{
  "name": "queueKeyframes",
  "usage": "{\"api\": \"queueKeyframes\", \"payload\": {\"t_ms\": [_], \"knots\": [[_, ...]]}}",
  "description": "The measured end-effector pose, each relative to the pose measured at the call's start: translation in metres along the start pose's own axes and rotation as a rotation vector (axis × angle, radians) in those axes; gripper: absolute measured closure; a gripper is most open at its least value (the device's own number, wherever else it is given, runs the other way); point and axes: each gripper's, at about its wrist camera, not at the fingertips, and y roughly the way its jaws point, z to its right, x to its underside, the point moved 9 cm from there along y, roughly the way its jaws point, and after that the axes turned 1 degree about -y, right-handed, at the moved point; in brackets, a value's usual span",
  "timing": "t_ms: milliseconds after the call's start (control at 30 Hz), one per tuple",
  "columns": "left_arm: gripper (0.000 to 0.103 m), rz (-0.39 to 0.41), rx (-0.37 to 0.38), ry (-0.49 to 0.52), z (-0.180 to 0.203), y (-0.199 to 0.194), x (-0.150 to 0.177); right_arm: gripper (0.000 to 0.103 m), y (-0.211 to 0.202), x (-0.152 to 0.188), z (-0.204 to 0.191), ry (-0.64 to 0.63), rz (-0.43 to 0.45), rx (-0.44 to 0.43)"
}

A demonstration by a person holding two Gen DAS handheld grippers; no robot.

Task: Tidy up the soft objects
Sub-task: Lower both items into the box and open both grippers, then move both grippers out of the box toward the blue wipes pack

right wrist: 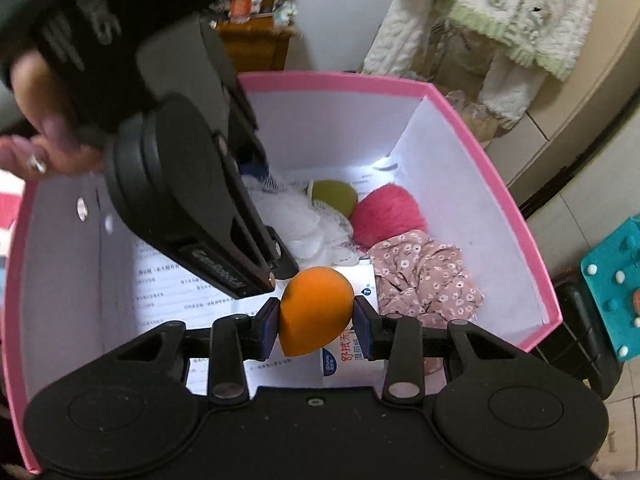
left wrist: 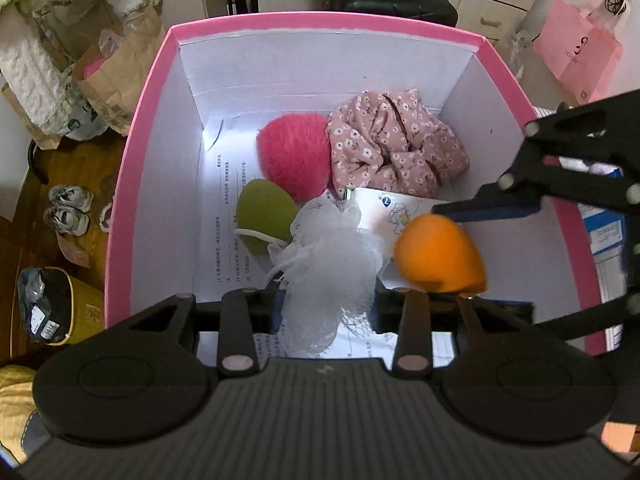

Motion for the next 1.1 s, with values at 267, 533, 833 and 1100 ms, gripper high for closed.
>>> {"api": "queueKeyframes", "payload": {"t_ms": [267, 533, 833, 1100], "knots": [[0.045, 0.061, 0.022, 0.014, 0.001, -0.024, 0.004, 0.057, 0.007, 0.004, -0.002, -0.002, -0.018, 0.003], [0.042, 0.121, 0.011, 0.05, 0.009, -0.051, 0.011, 0.046, -0.017, 0.003, 0.004, 0.06, 0.038, 0.074], [0.042, 0.173, -0.02, 0.096, 0.014, -0.102, 0.026, 0.046, -0.083, 0.008, -0.003, 0.261, 0.166, 0.059], [0.038, 0.192, -0.042, 0.124, 0.026, -0.151, 0.05, 0.045, -0.137, 0.022, -0.023, 0.378, 0.238, -0.009]]}}
